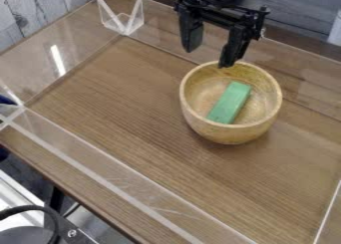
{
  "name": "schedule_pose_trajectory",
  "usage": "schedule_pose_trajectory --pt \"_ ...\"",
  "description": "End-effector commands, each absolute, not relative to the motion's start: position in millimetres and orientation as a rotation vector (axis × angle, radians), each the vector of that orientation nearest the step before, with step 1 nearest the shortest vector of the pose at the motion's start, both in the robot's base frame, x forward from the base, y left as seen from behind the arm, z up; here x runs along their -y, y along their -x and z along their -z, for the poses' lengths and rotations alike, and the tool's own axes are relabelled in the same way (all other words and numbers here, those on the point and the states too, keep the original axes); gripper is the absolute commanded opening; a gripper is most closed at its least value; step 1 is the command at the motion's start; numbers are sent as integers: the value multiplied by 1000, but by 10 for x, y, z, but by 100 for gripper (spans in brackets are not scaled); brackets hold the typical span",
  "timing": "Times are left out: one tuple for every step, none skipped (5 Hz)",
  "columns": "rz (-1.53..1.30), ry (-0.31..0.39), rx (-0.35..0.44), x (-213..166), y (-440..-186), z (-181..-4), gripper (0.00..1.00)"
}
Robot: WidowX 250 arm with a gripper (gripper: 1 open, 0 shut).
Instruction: Remove the green block from inside the brown bowl and put it on the table
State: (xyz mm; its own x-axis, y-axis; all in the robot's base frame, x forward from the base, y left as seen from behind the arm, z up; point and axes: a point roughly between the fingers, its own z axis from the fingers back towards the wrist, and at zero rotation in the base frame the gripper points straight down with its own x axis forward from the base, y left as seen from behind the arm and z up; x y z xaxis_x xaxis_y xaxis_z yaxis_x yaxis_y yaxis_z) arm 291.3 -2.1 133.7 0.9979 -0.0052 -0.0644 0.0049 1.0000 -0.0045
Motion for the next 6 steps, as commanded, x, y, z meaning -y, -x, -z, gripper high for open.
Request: schedule_pose_trajectory --pt "5 22 -57 112 -2866 -1277 100" --pt "-10 10 -63 162 -2849 -1127 100" --pt "-31 -4 -64 186 -2865 -923 100" --pt "-3 9 -57 188 -2869 -874 100" --pt "8 16 -53 172 -2877 -914 0" --pt "20 25 -45 153 -2882 -997 0"
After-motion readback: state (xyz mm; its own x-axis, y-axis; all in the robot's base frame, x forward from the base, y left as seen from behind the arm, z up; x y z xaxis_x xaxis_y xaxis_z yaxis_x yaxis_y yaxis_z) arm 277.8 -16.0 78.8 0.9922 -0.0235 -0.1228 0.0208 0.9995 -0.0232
